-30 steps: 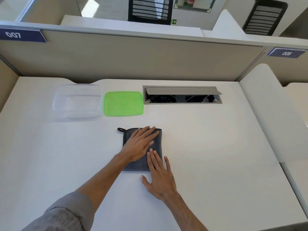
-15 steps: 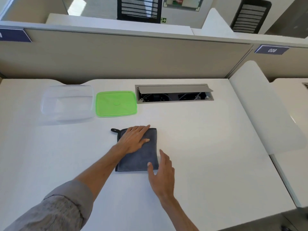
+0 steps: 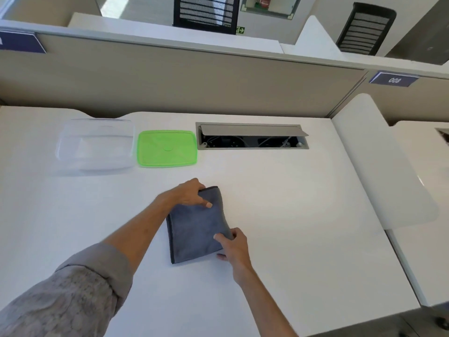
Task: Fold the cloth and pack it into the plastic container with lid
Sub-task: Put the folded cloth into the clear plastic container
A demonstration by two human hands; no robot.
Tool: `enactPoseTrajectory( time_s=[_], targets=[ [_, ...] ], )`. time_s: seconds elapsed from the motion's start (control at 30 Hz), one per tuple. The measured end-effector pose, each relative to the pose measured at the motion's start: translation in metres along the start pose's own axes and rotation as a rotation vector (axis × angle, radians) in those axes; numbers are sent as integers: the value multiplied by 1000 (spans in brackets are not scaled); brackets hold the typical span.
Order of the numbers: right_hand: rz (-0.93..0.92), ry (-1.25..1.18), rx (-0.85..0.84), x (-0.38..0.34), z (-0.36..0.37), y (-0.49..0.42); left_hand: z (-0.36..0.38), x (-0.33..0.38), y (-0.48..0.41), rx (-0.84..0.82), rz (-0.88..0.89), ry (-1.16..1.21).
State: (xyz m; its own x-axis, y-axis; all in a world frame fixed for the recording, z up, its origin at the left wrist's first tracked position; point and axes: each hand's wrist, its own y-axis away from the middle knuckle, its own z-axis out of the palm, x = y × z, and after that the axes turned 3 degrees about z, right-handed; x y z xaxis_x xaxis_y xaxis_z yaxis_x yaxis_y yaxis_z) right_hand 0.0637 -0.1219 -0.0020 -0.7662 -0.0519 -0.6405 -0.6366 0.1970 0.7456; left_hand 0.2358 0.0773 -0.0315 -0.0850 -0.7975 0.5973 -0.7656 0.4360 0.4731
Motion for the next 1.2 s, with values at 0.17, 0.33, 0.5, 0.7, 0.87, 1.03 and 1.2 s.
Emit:
enactPoseTrajectory(
  time_s=[0.17, 0.33, 0.5, 0.7, 0.87, 1.03, 1.2],
  targets=[
    [47, -327, -28, 1, -19, -6, 5, -11, 33, 81, 8, 296],
    [16, -253, -174, -1, -26, -18, 13, -27, 70, 136, -66, 439],
    [-104, 22, -192, -8, -25, -20, 28, -46, 111, 120, -144, 653],
    [-180, 216, -231, -25, -14, -8, 28, -42, 156, 120, -230, 812],
    [-286, 232, -209, -56, 25, -5, -9, -51, 190, 238, -186, 872],
    [-368, 173, -229, -109, 88, 4, -82, -77, 217, 336, -126, 843],
    [-425, 118, -228, -170, 169, -1, -153, -126, 226, 447, -130, 838]
  ],
)
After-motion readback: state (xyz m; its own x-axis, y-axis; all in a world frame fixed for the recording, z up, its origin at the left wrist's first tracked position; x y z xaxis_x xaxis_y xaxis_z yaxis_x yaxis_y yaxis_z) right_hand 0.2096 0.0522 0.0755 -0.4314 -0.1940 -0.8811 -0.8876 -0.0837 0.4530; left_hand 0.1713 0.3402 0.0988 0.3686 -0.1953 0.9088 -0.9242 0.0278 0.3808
